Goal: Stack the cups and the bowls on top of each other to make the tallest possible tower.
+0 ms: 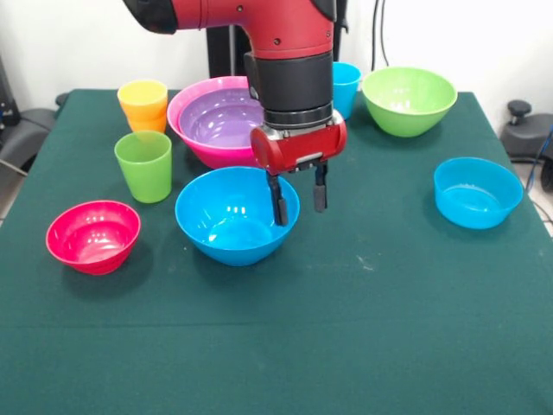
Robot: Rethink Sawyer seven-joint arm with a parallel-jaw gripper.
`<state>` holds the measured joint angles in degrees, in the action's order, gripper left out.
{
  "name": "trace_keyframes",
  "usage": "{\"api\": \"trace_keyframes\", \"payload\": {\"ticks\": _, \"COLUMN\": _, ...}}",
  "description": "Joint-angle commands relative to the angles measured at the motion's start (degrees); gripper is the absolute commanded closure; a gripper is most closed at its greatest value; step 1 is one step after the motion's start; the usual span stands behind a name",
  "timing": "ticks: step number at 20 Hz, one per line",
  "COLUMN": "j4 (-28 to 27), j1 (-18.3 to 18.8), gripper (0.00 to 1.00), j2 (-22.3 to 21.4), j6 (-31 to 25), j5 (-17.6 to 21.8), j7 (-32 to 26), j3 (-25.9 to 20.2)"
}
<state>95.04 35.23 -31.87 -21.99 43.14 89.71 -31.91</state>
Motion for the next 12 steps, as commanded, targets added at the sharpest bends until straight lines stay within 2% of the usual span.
{"api": "trace_keyframes", "payload": {"ticks": 1, "j4": -5.29, "j1": -1.23, "gripper": 0.00, "j2": 3.75, "j6": 2.02, "j5": -0.12, "j7": 5.47, "j3": 2.85}}
{"api": "trace_keyframes", "payload": {"ticks": 6, "j4": -6.37, "j1": -2.14, "gripper": 0.00, "j2": 4.33, "j6": 3.17, "j5": 0.01, "j7": 6.83, "j3": 3.87}}
{"api": "trace_keyframes", "payload": {"ticks": 12, "j4": -7.95, "j1": -1.67, "gripper": 0.00, "j2": 6.82, "j6": 3.00, "j5": 0.12, "j7": 4.83, "j3": 3.12}}
